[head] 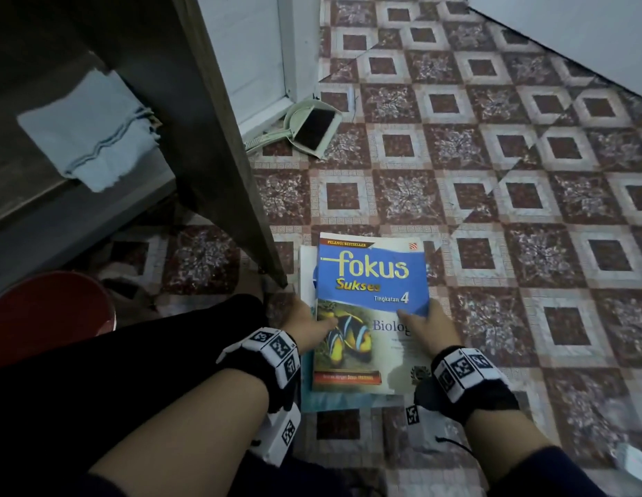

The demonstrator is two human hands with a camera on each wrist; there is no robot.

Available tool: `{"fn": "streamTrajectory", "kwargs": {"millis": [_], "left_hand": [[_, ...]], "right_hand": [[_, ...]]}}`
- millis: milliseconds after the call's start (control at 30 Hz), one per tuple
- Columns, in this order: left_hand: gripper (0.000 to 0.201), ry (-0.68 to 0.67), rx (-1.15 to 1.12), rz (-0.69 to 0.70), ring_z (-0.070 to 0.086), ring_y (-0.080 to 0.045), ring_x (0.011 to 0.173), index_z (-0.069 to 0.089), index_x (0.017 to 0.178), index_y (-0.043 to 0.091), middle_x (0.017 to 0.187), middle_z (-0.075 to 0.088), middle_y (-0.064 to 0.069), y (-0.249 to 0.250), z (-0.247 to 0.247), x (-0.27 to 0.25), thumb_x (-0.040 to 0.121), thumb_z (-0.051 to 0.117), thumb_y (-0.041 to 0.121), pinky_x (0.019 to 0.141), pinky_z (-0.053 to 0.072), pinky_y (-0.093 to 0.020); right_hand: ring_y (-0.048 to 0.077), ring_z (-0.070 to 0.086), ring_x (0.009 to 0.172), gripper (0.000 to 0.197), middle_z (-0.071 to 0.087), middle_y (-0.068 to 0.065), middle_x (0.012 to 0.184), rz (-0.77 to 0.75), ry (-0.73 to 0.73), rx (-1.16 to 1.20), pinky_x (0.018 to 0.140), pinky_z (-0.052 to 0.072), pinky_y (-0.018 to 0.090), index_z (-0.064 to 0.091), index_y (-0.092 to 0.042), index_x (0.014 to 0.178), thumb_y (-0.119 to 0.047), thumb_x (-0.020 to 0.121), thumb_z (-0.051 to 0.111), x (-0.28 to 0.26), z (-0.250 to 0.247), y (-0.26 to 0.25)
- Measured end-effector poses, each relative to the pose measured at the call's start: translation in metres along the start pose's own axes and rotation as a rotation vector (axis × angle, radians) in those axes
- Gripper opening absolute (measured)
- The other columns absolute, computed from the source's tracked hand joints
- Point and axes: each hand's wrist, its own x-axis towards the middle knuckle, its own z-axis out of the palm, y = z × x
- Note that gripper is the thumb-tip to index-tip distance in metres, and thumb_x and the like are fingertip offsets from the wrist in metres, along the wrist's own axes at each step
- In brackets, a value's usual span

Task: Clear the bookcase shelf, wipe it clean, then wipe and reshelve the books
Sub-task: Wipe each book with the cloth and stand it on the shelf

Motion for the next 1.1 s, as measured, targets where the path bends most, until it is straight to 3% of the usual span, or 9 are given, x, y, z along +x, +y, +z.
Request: {"fn": "streamTrajectory", "kwargs": {"millis": [133, 267, 467, 567, 700, 800, 867, 1000, 1100], "left_hand": [[0.094, -0.05, -0.021, 0.028, 0.02, -0.027, 0.146, -0.01, 0.153, 0.011, 0.161, 0.01, -0.008, 0.002, 0.0, -0.002, 0.095, 0.06, 0.03, 0.113, 0.025, -0.033], [0.093, -0.068, 0.024, 0.056, 0.027, -0.028, 0.143, -0.015, 0.153, 0.016, 0.162, 0.007, -0.007, 0.006, -0.003, -0.007, 0.097, 0.057, 0.031, 0.095, 0.042, -0.027], [0.085, 0.07, -0.005, 0.077, 0.035, -0.027, 0.137, 0.026, 0.148, 0.008, 0.15, 0.031, -0.009, 0.006, 0.007, -0.013, 0.084, 0.071, 0.043, 0.108, 0.035, -0.032], [0.099, -0.028, -0.126, 0.056, 0.03, -0.026, 0.142, 0.016, 0.153, 0.011, 0.157, 0.025, -0.007, 0.011, 0.01, -0.015, 0.081, 0.071, 0.052, 0.115, 0.03, -0.041], [0.095, -0.058, -0.152, 0.063, 0.014, -0.025, 0.148, -0.002, 0.154, 0.006, 0.162, 0.008, -0.008, 0.011, 0.013, -0.016, 0.093, 0.057, 0.048, 0.116, 0.019, -0.034], [0.082, -0.053, -0.239, 0.104, 0.032, -0.022, 0.14, 0.017, 0.151, 0.01, 0.157, 0.027, -0.005, 0.012, 0.007, -0.019, 0.091, 0.061, 0.045, 0.109, 0.029, -0.031], [0.059, -0.07, -0.298, 0.135, 0.045, -0.015, 0.12, 0.036, 0.138, 0.019, 0.144, 0.044, 0.001, 0.014, 0.001, -0.021, 0.09, 0.064, 0.041, 0.098, 0.034, -0.026], [0.036, -0.126, -0.378, 0.192, 0.05, -0.004, 0.099, 0.042, 0.112, 0.031, 0.11, 0.054, 0.019, 0.022, -0.005, -0.026, 0.088, 0.068, 0.038, 0.091, 0.036, -0.027], [0.048, -0.154, -0.37, 0.218, 0.051, -0.01, 0.114, 0.051, 0.116, 0.036, 0.118, 0.056, 0.017, 0.03, -0.005, -0.031, 0.077, 0.075, 0.051, 0.098, 0.038, -0.033]], "right_hand": [[0.026, 0.053, 0.121, 0.053, 0.056, 0.008, 0.133, -0.068, -0.026, 0.029, 0.101, 0.042, 0.039, 0.043, -0.012, 0.136, -0.018, 0.089, 0.066, -0.007, -0.003, 0.01], [0.027, 0.056, 0.118, 0.065, 0.058, 0.003, 0.13, -0.089, -0.08, -0.007, 0.099, 0.046, 0.044, 0.036, -0.021, 0.144, -0.016, 0.087, 0.068, -0.01, -0.006, 0.011], [0.026, 0.058, 0.105, 0.05, 0.061, 0.009, 0.119, -0.029, 0.029, 0.086, 0.086, 0.044, 0.033, 0.05, -0.01, 0.129, -0.026, 0.086, 0.07, -0.005, -0.01, 0.005], [0.023, 0.056, 0.096, 0.053, 0.06, 0.009, 0.116, -0.015, 0.04, 0.152, 0.081, 0.042, 0.031, 0.049, -0.008, 0.127, -0.034, 0.086, 0.069, -0.005, -0.011, 0.002], [0.022, 0.057, 0.094, 0.053, 0.061, 0.007, 0.114, -0.044, 0.018, 0.157, 0.08, 0.043, 0.03, 0.048, -0.009, 0.127, -0.037, 0.087, 0.068, -0.01, -0.011, 0.002], [0.021, 0.056, 0.098, 0.055, 0.059, 0.005, 0.12, -0.031, 0.017, 0.207, 0.083, 0.041, 0.03, 0.047, -0.011, 0.132, -0.045, 0.09, 0.06, -0.01, -0.01, 0.003], [0.024, 0.057, 0.108, 0.066, 0.057, 0.004, 0.127, 0.017, -0.011, 0.289, 0.09, 0.042, 0.034, 0.041, -0.014, 0.14, -0.055, 0.09, 0.054, -0.007, -0.009, 0.004], [0.026, 0.059, 0.114, 0.104, 0.059, 0.003, 0.132, 0.14, -0.094, 0.38, 0.101, 0.042, 0.045, 0.043, -0.022, 0.142, -0.089, 0.063, 0.053, 0.007, -0.006, 0.021], [0.029, 0.065, 0.106, 0.091, 0.068, 0.004, 0.12, 0.17, -0.151, 0.533, 0.102, 0.043, 0.052, 0.055, -0.024, 0.133, -0.085, 0.066, 0.057, 0.003, -0.015, 0.023]]}}
